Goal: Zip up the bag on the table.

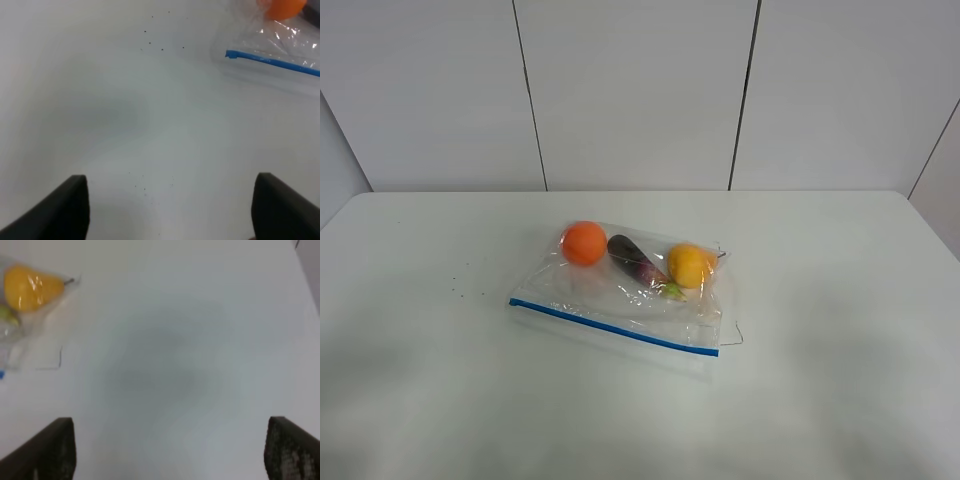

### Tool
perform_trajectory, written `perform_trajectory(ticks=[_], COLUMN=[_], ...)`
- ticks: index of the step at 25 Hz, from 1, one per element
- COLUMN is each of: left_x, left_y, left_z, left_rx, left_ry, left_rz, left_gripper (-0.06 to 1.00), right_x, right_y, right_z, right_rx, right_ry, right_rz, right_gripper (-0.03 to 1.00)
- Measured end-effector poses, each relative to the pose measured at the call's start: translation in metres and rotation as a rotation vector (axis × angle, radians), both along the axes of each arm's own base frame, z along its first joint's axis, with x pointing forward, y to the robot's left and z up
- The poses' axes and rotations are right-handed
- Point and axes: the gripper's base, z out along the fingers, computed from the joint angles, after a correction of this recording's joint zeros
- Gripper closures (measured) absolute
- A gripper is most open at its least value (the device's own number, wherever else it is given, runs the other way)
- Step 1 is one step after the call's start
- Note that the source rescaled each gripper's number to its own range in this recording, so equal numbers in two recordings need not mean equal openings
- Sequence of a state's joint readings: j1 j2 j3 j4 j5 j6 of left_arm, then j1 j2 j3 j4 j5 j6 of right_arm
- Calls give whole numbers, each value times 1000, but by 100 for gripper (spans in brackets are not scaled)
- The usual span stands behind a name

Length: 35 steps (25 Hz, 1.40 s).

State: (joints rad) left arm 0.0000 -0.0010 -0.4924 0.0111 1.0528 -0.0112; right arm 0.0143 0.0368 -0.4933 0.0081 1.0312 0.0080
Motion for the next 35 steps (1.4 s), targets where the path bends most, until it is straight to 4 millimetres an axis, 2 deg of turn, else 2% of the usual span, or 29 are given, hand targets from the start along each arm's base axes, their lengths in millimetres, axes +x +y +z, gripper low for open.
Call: perform_trajectory(ticks=[35], left_x=[0], left_y=[0], left_z=[0], left_rx=[0], left_ry=[0], left_rz=[0], left_gripper=[4], right_x=[-6], right_y=[-1], right_z=[0], right_rx=[21], right_ry=[-41], right_rz=[-51], right_gripper=[12])
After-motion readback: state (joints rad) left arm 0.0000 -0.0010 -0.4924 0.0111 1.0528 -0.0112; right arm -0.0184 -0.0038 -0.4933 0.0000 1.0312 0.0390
